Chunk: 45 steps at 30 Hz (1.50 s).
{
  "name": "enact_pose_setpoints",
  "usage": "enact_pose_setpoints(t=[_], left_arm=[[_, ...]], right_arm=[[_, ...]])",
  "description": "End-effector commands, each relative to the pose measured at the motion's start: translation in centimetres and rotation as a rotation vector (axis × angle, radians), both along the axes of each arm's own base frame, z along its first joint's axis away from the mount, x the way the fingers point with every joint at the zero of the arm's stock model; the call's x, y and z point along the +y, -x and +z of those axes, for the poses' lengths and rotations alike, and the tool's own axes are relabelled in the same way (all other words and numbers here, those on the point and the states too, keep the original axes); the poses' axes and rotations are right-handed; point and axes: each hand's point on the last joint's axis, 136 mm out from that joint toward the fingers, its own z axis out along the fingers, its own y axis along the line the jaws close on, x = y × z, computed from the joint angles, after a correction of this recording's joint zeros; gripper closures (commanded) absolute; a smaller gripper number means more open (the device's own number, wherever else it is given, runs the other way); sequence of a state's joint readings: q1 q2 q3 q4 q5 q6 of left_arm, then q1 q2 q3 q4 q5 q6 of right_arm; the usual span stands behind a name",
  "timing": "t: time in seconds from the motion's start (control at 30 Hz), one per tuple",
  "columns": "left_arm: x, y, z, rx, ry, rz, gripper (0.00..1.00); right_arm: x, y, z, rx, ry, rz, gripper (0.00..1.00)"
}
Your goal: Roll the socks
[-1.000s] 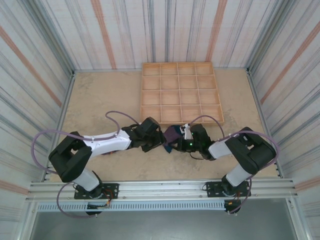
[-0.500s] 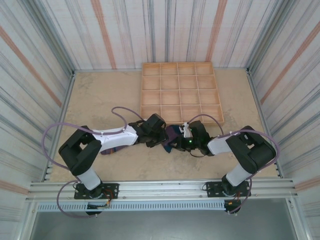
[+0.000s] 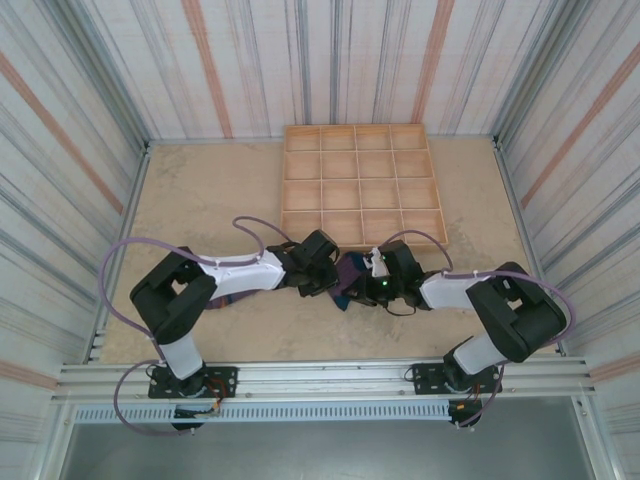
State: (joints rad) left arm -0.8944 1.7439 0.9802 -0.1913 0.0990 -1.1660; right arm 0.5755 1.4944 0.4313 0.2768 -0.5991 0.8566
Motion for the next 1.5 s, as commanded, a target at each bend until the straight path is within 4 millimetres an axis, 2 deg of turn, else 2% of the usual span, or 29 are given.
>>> enact_pose_setpoints(t=[0.0, 0.1, 0.23, 0.37, 0.43, 0.53, 0.6, 0.77, 0.97, 1.1, 1.27, 1.47], left_arm=[[2.2, 1.8, -3.3, 0.099, -0.118, 0.026, 0.75], [2.7, 2.0, -3.6, 0.131, -0.156, 0.016, 0.86], [2.7, 2.3, -3.9, 0.163, -0.170, -0.003, 0.99], [2.7, 2.5, -3.9, 0.182, -0.155, -0.026, 1.00], [2.6, 2.6, -3.7, 0.186, -0.131, -0.038, 1.00], [2.9, 2.6, -3.3, 0.192, -0.126, -0.049, 1.00], [3.4, 2.5, -3.1, 0.209, -0.138, -0.051, 1.00], [3.4, 2.3, -3.3, 0.234, -0.097, -0.064, 1.00], [2.9, 2.7, -3.7, 0.264, -0.076, -0.088, 1.00], [3.0, 2.9, -3.8, 0.276, -0.086, -0.088, 1.00], [3.3, 2.9, -3.8, 0.287, -0.091, -0.091, 1.00], [3.3, 3.0, -4.1, 0.300, -0.078, -0.091, 1.00]], right_arm=[[-4.8, 4.9, -5.6, 0.247, 0.250, -0.046, 1.00], [-5.0, 4.8, -5.4, 0.208, 0.269, -0.025, 0.95], [-5.4, 4.3, -4.2, 0.129, 0.302, 0.021, 0.77], [-5.7, 3.4, -1.9, 0.012, 0.317, 0.042, 0.55], [-5.8, 2.9, -0.5, -0.067, 0.334, 0.047, 0.42], [-6.0, 2.6, 1.7, -0.207, 0.371, 0.064, 0.30], [-5.9, 2.6, 3.3, -0.313, 0.391, 0.080, 0.26], [-5.3, 2.5, 7.0, -0.570, 0.453, 0.148, 0.20], [-3.2, 2.6, 8.5, -0.748, 0.574, 0.303, 0.20], [-1.3, 2.5, 7.3, -0.813, 0.696, 0.405, 0.20], [1.4, 2.5, 5.8, -0.880, 0.749, 0.491, 0.22], [2.2, 1.8, 3.8, -0.924, 0.833, 0.508, 0.26]])
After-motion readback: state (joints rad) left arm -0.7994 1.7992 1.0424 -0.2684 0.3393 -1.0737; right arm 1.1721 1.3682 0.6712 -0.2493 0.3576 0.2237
